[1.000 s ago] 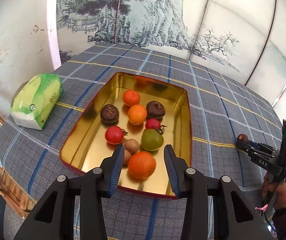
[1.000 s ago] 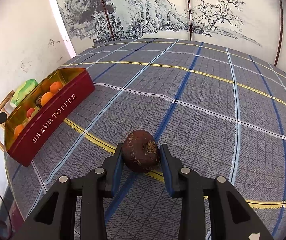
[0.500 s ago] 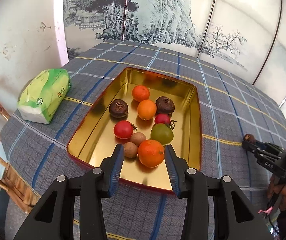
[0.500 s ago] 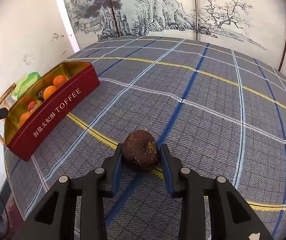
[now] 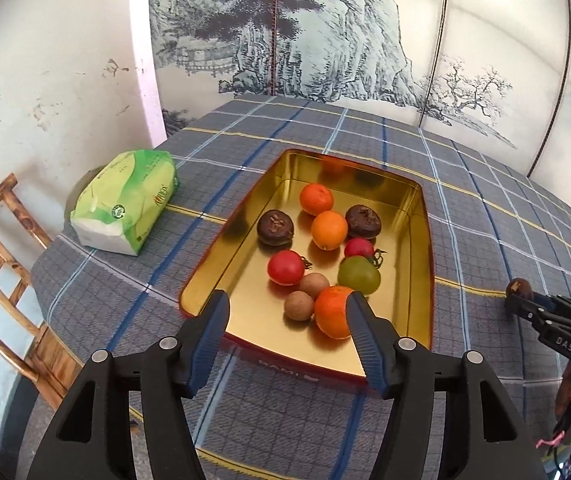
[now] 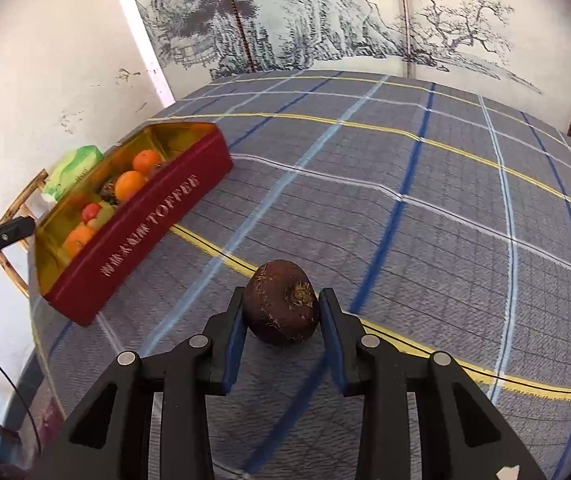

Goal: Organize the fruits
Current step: 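Carry the mangosteen into the tin and open the right gripper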

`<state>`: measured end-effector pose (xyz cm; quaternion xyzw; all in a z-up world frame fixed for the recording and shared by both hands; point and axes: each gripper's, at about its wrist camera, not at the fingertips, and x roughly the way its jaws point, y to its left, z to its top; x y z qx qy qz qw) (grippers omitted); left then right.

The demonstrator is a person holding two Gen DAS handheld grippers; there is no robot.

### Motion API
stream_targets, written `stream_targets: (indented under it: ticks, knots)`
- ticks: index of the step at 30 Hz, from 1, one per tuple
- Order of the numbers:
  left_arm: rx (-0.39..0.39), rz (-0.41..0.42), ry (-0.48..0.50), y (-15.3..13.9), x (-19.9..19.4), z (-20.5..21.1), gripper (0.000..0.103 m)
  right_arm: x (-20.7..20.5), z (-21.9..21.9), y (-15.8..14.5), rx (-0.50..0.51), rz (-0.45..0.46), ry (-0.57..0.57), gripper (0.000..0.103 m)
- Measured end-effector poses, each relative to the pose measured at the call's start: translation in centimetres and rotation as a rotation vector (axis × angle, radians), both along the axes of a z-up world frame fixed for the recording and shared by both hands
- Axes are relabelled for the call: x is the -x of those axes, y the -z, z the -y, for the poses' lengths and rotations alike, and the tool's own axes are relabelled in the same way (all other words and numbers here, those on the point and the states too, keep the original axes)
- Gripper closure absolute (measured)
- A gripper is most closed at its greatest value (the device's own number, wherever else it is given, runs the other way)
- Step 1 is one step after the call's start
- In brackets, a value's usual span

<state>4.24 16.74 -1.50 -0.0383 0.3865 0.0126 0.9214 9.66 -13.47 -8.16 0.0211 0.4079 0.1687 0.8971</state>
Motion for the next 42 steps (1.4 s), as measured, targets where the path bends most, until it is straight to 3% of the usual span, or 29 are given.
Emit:
stream_targets:
  ticks: [29, 33, 42]
  knots:
    - [-0.077, 0.071, -0.123, 0.4, 1.9, -3.8, 0.033, 0.2, -15.9, -5.9, -0.074, 0.021, -0.338, 0.071]
    - [-0.076, 0.082, -0.184, 0.5, 2.3, -5.5, 0.033, -0.6, -18.3, -6.1, -0.079, 0.007, -0.377, 0.071]
    - [-0.076, 0.087, -0.185, 0.8, 3.5, -7.5, 0.033, -2.4, -22.1, -4.7, -0.077, -0.046, -0.407, 0.071]
